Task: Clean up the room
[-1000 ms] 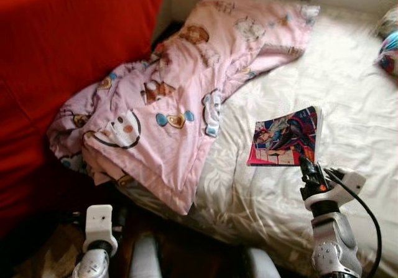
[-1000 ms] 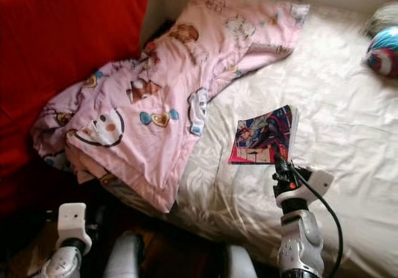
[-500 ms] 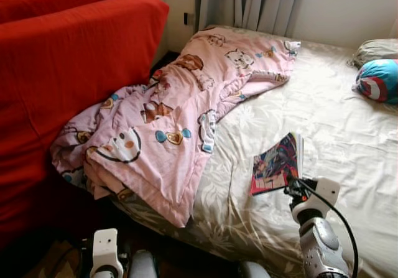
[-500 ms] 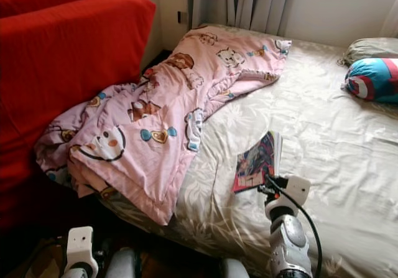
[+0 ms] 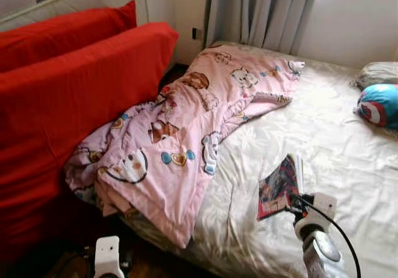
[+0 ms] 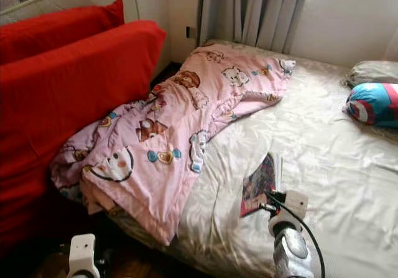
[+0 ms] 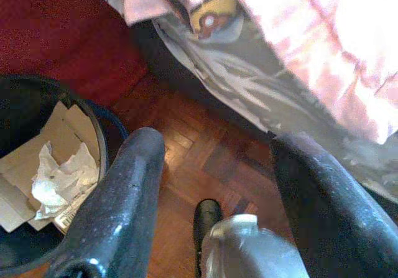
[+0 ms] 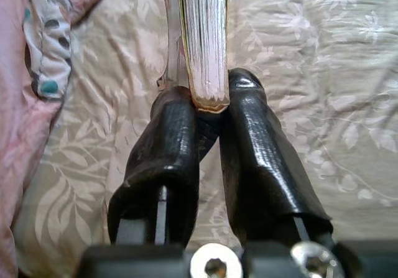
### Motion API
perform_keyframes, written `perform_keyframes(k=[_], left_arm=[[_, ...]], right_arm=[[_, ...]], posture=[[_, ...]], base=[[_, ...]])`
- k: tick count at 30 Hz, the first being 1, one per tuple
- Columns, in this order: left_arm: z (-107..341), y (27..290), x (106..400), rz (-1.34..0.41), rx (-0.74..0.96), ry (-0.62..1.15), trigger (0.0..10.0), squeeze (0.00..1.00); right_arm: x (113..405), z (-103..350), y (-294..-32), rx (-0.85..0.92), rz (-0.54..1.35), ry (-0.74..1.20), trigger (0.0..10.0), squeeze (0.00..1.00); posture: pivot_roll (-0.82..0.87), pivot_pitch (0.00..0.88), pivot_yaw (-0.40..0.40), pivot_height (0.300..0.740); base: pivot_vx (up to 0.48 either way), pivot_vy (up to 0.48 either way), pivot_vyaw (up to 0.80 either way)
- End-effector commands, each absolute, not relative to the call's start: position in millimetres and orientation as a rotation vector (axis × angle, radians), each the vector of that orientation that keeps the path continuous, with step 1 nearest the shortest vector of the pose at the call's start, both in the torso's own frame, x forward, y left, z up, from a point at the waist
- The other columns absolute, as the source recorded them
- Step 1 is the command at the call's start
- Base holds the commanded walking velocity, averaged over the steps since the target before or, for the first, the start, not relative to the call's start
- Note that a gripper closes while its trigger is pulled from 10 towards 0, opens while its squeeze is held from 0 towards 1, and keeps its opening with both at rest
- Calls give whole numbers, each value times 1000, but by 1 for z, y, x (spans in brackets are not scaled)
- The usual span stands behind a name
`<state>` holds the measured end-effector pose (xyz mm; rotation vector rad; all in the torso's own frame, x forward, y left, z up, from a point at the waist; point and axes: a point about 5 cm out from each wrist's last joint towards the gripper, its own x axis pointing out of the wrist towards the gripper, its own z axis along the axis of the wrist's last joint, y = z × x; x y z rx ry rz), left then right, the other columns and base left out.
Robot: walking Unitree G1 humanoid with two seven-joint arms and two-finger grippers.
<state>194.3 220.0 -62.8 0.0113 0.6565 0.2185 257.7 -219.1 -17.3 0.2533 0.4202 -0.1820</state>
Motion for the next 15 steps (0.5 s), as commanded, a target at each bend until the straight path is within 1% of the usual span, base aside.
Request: perform_keyframes(k=[1,5,7,8,11,15], left_arm=[[-68,218,188,227,9,694,10000,0],[-69,219,187,232,8,705,10000,0],[-70,220,185,241,4,719,10000,0],[-70,221,185,246,1,723,10000,0],[-70,221,184,248,0,724,10000,0],[-70,223,184,249,2,725,10000,0]], right_arm=[[242,-32,-224,222,-208,509,10000,0],[225,-48,-221,190,-191,624,10000,0],[206,-63,-218,169,-181,727,10000,0],[202,-66,-216,170,-179,750,10000,0],[194,-72,-212,155,-157,799,10000,0],[196,-71,-209,161,-149,784,10000,0]], posture=[[92,0,-100,740],[98,0,-99,740],[112,0,-99,740],[113,0,-98,740],[114,0,-96,740],[114,0,-90,740]], base=[[0,0,0],[0,0,0],[0,0,0],[0,0,0],[0,0,0],[0,0,0]])
